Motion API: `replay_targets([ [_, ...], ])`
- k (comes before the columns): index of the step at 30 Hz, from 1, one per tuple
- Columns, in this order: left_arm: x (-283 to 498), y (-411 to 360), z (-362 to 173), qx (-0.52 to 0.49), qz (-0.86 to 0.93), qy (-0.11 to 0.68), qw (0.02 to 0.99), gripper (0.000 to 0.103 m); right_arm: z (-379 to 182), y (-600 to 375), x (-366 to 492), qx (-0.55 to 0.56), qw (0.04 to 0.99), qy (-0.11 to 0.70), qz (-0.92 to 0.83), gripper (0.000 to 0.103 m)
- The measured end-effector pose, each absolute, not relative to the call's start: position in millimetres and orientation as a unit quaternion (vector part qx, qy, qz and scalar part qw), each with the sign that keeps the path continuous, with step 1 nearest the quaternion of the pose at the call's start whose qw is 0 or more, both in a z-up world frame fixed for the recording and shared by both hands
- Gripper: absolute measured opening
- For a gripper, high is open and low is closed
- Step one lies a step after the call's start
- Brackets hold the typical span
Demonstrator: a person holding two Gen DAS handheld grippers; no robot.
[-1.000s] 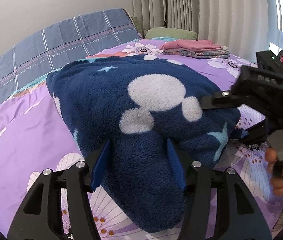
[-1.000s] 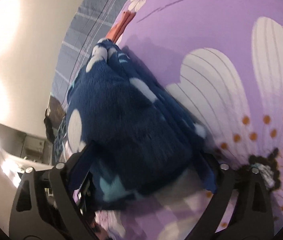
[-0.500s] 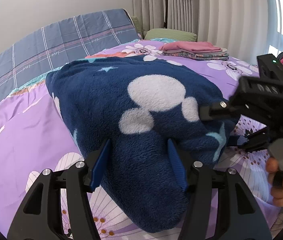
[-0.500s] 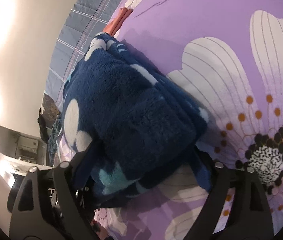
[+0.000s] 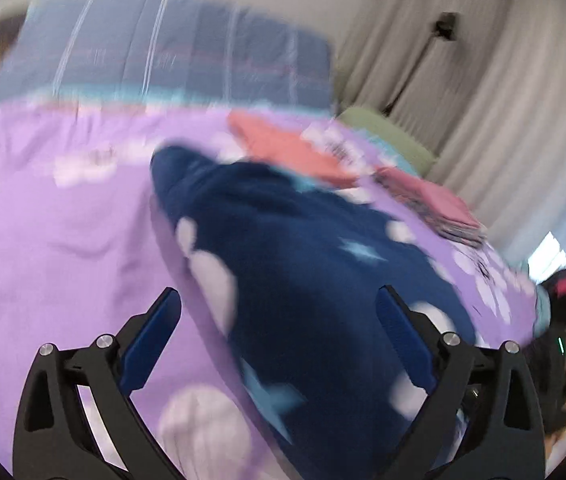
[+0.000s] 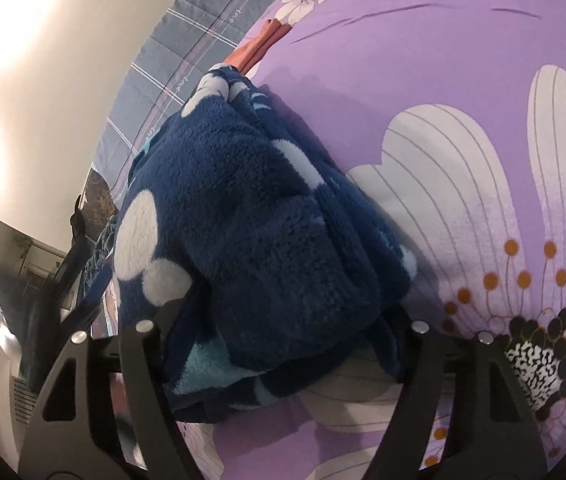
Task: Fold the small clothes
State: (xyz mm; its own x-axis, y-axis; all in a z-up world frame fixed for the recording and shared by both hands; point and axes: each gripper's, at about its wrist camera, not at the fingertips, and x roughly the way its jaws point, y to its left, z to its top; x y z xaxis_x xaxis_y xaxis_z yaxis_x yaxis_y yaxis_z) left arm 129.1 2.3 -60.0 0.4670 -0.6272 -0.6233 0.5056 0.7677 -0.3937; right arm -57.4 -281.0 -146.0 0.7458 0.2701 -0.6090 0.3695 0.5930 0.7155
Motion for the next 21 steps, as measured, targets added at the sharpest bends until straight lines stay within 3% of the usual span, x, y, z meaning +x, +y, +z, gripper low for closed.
replay_targets([
  [5, 206.8, -2.2, -107.9, -0.226, -0.364, 0.489, 0.760, 0.102, -148.2, -286.8, -57.7, 0.462, 0.812, 0.357, -0.008, 0.078],
  [9, 237.8, -24.1, -120.5, -0.220, -0.373, 0.495, 0.753, 0.102, -149.2, -289.8, -53.5, 0.466, 0.811, 0.354, 0.006, 0.089],
  [12, 241.9, -43.3, -113.8, -0.150, -0.388, 0.486, 0.768, 0.085, -148.5, -290.7, -46.6, 0.469, 0.811, 0.350, 0.000, 0.088],
  [13, 240.0, -46.7, -111.4, -0.133, -0.393, 0.483, 0.771, 0.078, -147.7, -291.8, -46.6, 0.469, 0.812, 0.349, -0.002, 0.084],
  [15, 234.6, -45.5, -102.6, -0.122, -0.399, 0.470, 0.778, 0.062, -143.5, -290.3, -43.6, 0.456, 0.820, 0.347, 0.004, 0.054],
  [17, 222.6, -36.2, -84.7, -0.108, -0.401, 0.441, 0.796, 0.051, -128.4, -284.9, -43.1, 0.413, 0.842, 0.346, 0.004, 0.041],
  [21, 199.0, -16.4, -38.5, -0.093, -0.398, 0.377, 0.831, 0.050, -88.8, -277.3, -39.7, 0.324, 0.886, 0.332, 0.010, 0.037],
])
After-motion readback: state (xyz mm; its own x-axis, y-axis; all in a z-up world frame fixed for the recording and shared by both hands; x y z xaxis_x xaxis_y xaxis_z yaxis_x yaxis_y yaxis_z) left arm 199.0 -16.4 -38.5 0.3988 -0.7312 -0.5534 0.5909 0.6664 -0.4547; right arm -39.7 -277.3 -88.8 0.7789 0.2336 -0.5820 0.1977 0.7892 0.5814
